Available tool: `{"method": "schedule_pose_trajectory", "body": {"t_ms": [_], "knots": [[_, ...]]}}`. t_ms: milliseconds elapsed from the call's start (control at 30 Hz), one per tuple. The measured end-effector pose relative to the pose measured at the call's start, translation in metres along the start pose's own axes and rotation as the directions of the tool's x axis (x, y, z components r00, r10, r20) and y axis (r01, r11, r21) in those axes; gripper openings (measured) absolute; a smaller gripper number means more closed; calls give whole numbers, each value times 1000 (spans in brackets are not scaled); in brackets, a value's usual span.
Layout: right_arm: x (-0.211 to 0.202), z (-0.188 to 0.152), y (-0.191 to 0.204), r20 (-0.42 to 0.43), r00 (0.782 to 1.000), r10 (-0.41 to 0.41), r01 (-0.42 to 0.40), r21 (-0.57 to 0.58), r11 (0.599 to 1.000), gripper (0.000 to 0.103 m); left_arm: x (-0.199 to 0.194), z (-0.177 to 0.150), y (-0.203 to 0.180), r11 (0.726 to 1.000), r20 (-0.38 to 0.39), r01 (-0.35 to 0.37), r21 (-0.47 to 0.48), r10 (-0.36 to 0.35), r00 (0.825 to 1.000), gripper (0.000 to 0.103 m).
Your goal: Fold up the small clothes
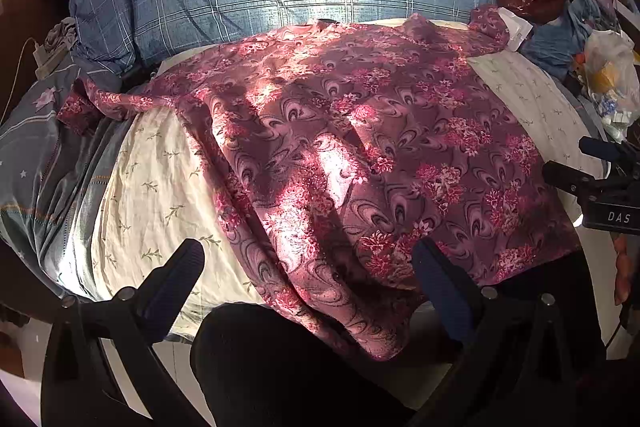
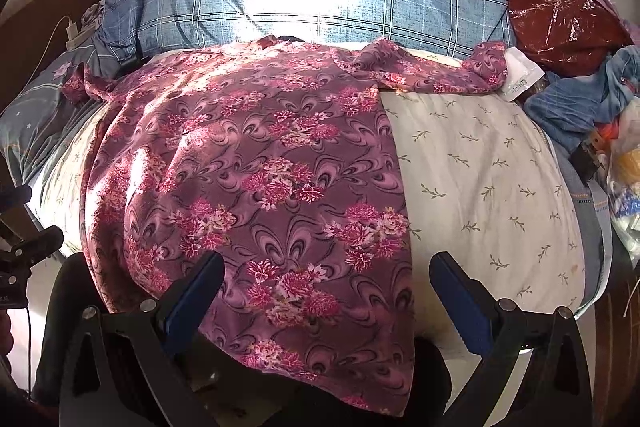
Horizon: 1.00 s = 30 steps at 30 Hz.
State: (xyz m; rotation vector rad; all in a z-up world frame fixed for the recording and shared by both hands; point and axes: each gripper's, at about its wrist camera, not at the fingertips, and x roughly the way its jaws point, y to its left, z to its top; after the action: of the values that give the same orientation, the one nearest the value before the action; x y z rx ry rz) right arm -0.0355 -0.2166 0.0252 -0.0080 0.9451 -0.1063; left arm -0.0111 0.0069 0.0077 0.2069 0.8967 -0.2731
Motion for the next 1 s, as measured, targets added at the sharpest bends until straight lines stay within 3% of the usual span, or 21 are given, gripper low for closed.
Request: {"method": "schedule_pose_trajectory", "body": {"t_ms": [1000], "knots": [[4,-11,-19,-24,1000,-12,13,55,998,103,13,8,4,999,-26,13,-33,-13,1000,103]]}}
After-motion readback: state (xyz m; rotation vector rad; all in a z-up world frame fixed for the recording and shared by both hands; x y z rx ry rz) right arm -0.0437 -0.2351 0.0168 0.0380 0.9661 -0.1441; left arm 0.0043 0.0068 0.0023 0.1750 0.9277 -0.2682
